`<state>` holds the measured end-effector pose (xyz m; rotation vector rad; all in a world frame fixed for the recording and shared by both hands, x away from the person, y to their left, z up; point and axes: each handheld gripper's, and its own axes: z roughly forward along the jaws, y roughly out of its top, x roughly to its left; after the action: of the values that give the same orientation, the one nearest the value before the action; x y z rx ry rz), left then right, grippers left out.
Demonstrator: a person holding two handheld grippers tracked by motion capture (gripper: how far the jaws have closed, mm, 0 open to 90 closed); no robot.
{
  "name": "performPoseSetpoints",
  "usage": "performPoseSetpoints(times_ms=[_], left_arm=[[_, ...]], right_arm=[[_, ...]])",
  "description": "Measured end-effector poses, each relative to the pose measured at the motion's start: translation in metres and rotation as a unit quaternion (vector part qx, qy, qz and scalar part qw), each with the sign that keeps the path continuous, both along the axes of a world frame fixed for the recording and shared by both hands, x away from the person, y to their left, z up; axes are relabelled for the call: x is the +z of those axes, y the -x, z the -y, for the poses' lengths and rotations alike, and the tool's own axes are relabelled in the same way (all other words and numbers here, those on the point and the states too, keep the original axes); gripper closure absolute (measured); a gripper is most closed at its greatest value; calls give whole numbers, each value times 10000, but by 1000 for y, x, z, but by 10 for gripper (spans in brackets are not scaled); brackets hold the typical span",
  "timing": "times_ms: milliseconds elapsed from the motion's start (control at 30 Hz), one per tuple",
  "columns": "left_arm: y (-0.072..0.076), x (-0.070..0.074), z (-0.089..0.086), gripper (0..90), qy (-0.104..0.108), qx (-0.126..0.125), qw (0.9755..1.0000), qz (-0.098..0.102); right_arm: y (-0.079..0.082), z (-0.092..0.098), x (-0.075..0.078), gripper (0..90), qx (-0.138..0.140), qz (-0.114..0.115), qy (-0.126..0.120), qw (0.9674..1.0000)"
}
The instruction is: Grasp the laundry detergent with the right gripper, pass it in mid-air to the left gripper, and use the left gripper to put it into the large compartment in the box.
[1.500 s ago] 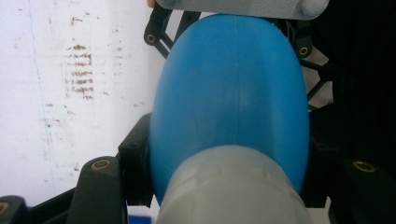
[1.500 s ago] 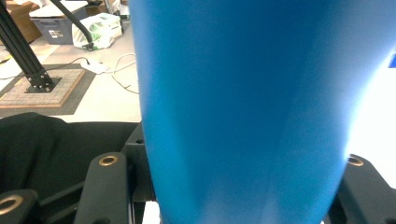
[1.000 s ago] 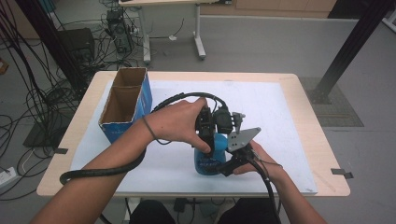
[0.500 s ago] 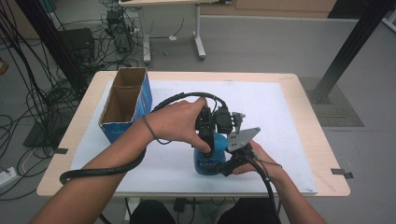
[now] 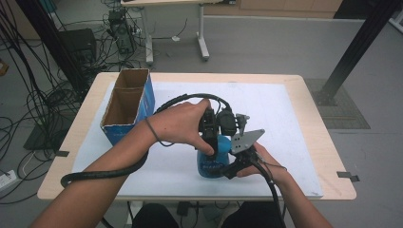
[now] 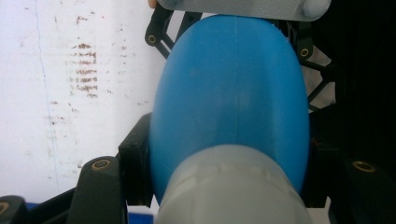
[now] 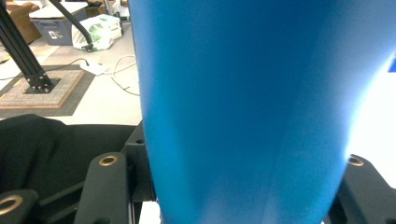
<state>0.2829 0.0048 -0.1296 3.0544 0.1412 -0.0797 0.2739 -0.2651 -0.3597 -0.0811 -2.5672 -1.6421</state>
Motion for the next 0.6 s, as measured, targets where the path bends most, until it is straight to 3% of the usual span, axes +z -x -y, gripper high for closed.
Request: performPoseSetpoints(times_ms=[600], left_arm=[[-1, 0, 3, 375, -30, 0, 10000, 6]], right_arm=[[-1, 1, -1, 410, -12, 7, -11, 10000]])
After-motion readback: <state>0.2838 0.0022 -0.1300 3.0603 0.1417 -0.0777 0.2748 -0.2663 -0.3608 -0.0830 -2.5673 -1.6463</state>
